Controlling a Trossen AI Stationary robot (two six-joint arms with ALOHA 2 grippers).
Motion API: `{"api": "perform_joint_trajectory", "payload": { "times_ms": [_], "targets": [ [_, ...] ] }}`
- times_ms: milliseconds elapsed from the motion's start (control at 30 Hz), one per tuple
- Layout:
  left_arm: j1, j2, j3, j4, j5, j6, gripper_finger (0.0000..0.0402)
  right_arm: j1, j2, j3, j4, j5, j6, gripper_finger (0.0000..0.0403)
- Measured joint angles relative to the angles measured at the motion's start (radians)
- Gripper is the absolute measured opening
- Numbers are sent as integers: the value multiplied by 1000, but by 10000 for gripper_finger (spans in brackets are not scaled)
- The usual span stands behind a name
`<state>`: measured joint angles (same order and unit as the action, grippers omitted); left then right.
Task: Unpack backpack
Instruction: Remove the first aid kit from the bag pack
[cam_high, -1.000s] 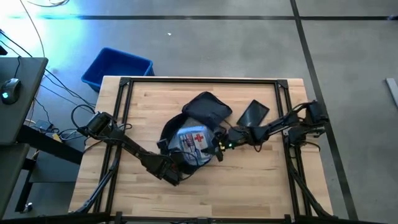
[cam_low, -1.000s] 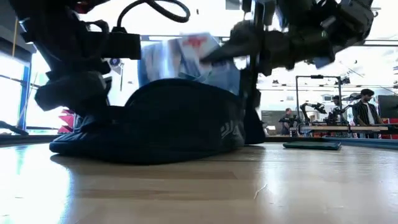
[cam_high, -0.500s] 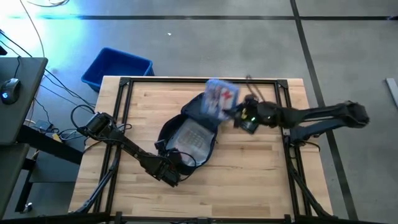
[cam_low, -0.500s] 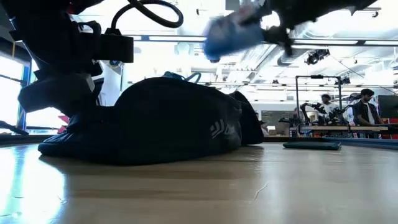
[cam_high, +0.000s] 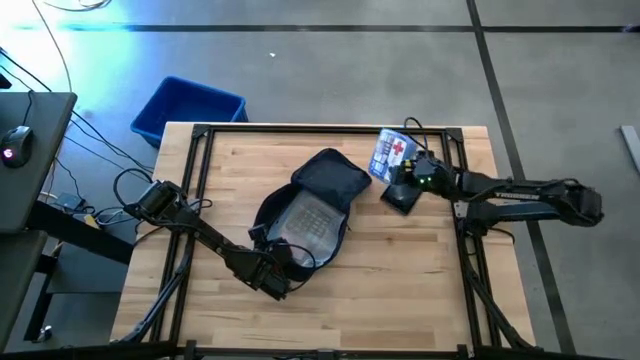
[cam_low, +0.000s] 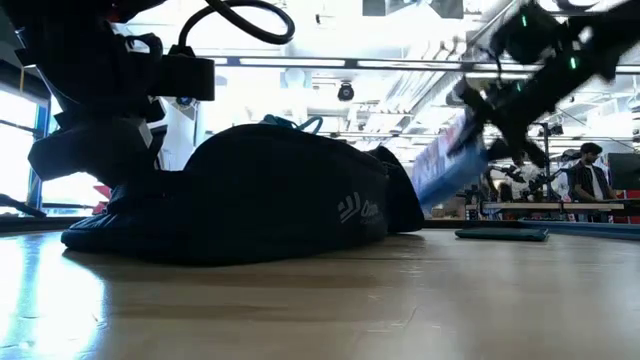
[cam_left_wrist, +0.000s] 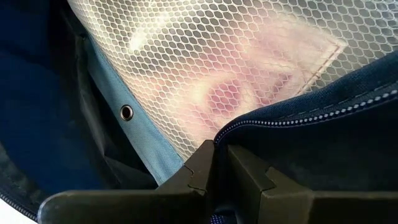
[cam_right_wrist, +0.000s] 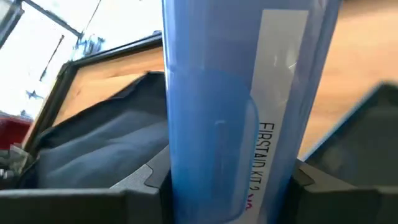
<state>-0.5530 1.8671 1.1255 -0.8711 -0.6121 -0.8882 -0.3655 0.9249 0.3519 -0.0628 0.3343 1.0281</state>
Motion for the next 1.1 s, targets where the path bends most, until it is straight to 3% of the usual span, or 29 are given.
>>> {"api": "perform_joint_trajectory", "payload": {
  "times_ms": [167,433,633,867,1000,1100],
  "targets": [
    [0,0,0,0,1,0,18,-50,-2,-151,179,-45,75,150],
    [0,-2,0,1,33,8,18,-55,-2,-191,256,-130,-42,294],
    [-13,-7,38,-10,123,9,18,-39,-3,-116,213,-91,-112,349],
    [-69,-7,148,-124,100,-18,18,26,-2,-5,-75,32,-116,358],
    [-97,-7,190,-131,59,-25,18,25,-2,17,-249,39,-113,358],
    [-111,-8,220,-133,50,-15,18,46,-2,26,-324,116,-161,359]
  ]
}}
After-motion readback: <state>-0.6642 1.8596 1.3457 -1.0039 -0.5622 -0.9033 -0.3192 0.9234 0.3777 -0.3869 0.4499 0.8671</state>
